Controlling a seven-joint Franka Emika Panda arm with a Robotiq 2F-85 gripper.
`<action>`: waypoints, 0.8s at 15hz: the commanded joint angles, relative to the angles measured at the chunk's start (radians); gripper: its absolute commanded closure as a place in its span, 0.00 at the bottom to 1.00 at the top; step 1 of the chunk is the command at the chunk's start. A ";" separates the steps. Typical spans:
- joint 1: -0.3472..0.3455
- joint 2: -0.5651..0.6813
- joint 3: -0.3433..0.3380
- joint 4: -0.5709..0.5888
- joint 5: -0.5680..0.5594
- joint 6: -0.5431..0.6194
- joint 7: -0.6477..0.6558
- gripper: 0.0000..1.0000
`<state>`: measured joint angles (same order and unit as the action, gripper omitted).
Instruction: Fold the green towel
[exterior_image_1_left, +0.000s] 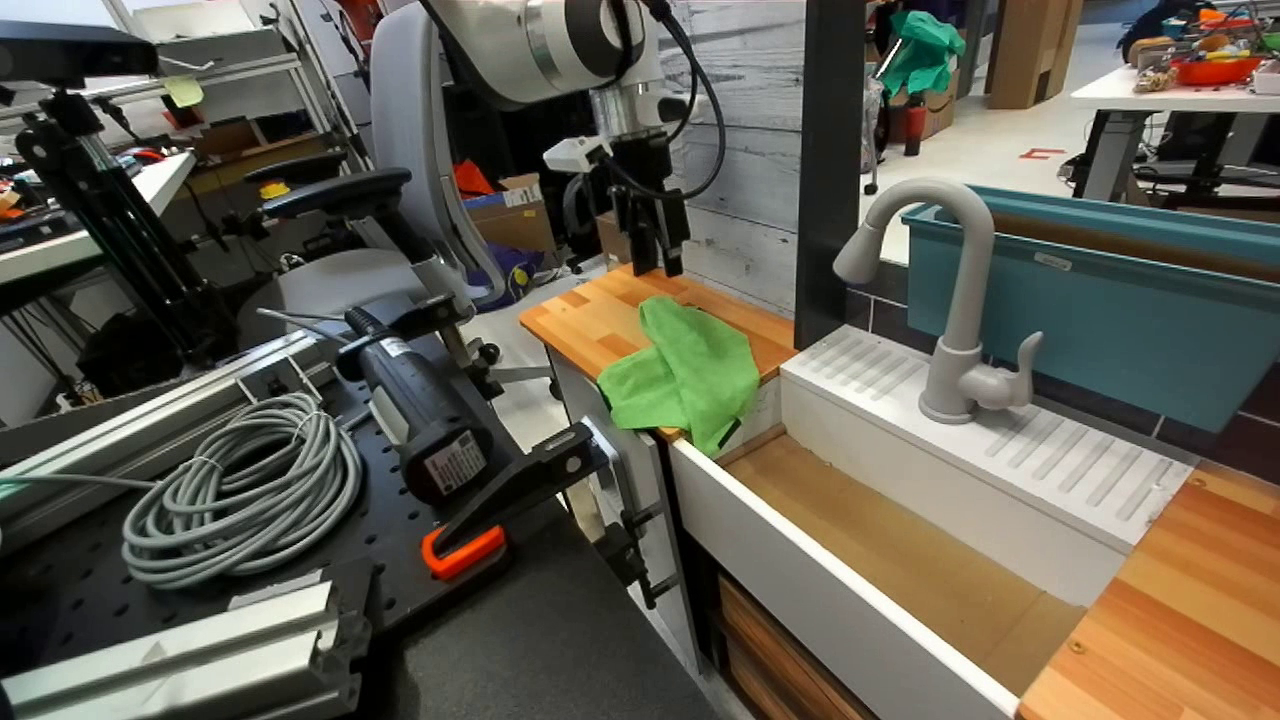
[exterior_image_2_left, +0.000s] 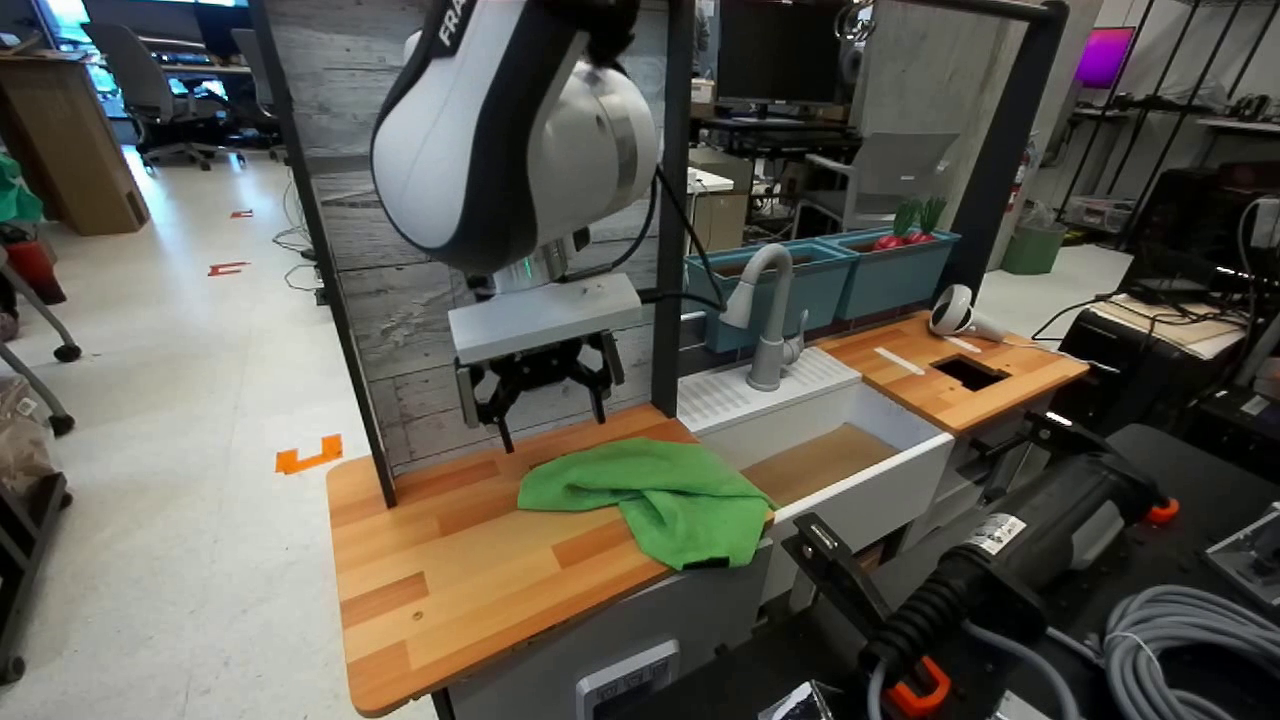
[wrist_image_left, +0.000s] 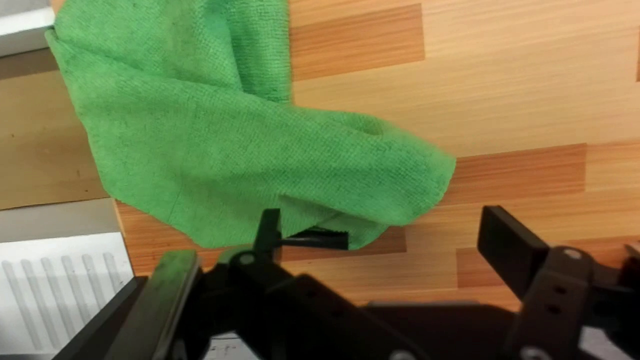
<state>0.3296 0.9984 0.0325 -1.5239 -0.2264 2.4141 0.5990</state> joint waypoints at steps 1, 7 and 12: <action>0.032 0.093 -0.017 0.115 0.042 -0.028 -0.070 0.00; 0.032 0.188 -0.007 0.205 0.096 -0.004 -0.122 0.00; 0.030 0.242 -0.005 0.265 0.116 -0.014 -0.163 0.42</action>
<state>0.3520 1.1924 0.0323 -1.3295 -0.1511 2.4181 0.4833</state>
